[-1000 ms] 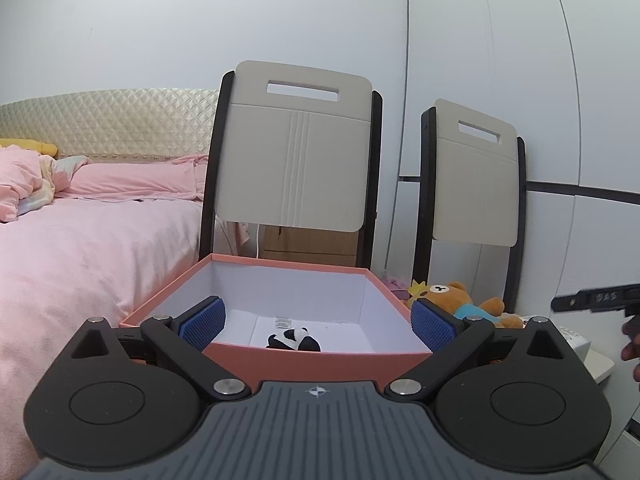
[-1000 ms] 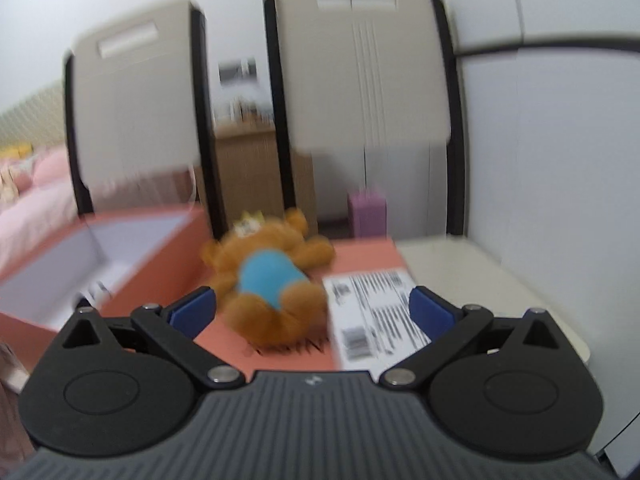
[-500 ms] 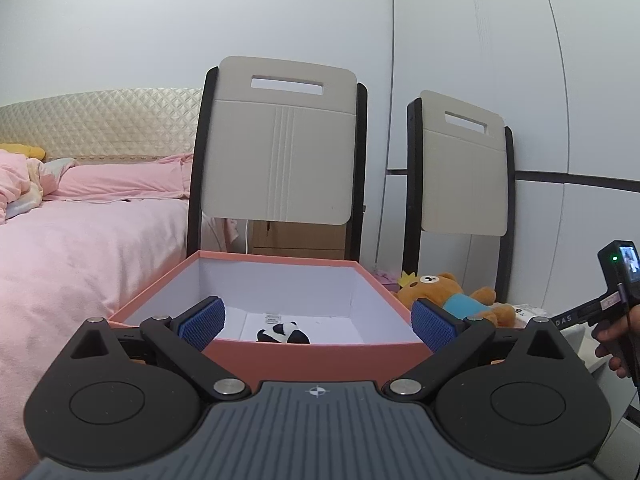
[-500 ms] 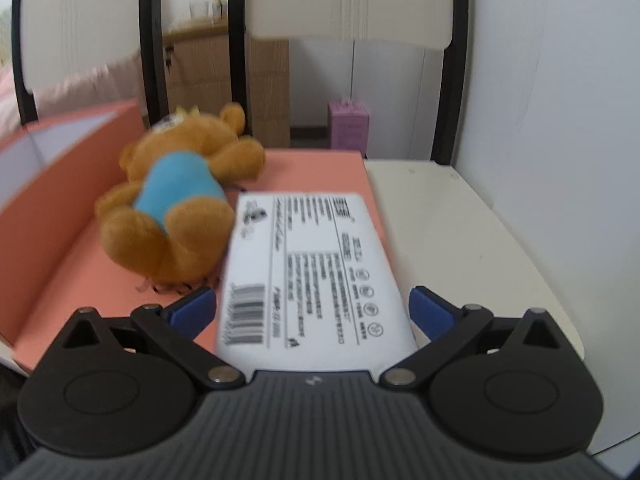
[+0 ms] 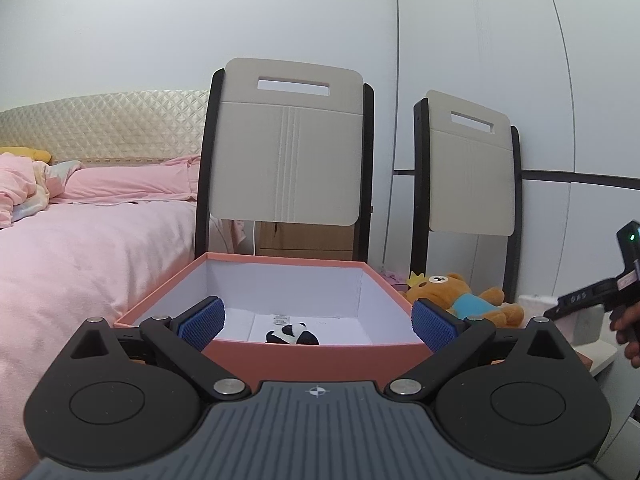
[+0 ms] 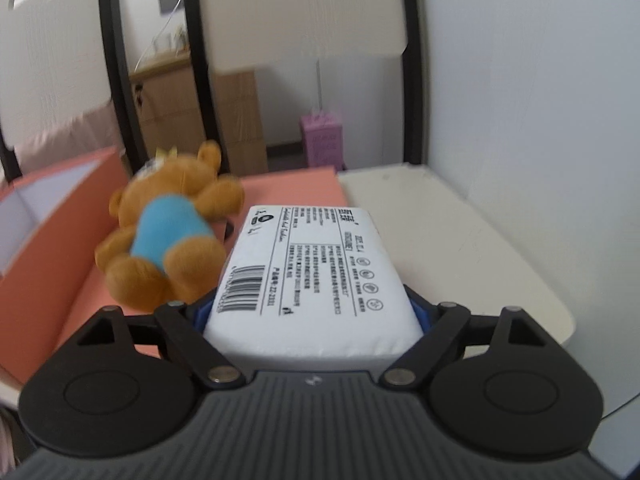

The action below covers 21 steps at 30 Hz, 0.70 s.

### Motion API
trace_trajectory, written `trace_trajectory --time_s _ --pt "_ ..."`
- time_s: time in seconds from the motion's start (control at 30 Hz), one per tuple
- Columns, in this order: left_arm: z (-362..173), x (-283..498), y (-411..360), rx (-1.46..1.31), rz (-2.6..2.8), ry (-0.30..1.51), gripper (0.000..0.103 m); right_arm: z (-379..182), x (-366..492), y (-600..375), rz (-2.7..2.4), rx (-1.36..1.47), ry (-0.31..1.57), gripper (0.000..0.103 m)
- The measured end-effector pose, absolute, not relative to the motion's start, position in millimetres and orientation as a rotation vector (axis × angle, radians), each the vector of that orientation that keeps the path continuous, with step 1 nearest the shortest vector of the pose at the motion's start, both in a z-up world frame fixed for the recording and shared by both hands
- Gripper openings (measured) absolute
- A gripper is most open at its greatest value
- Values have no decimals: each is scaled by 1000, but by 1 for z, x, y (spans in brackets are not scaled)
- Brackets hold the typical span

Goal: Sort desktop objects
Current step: 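Grasp the white tissue pack with the right gripper and lift it, then carry the tissue pack with the right gripper and release it into the pink box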

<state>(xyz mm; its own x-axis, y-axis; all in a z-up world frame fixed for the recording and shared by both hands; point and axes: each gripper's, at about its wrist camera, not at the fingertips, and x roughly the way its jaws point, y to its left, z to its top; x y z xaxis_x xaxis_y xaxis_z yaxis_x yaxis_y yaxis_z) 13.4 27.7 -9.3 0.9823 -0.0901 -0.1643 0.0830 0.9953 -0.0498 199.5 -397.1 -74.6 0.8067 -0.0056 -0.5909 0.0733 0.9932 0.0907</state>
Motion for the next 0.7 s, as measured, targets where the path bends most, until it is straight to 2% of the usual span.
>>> trace_trajectory --time_s 0.2,0.47,0.7 --pt "-4 12 34 -31 -63 144 101 -20 194 -391 -65 104 539 87" --pt "-4 18 50 -47 -17 140 101 52 211 -312 68 -45 437 87" --pt "-6 20 66 4 24 130 101 54 241 -217 279 -26 493 87"
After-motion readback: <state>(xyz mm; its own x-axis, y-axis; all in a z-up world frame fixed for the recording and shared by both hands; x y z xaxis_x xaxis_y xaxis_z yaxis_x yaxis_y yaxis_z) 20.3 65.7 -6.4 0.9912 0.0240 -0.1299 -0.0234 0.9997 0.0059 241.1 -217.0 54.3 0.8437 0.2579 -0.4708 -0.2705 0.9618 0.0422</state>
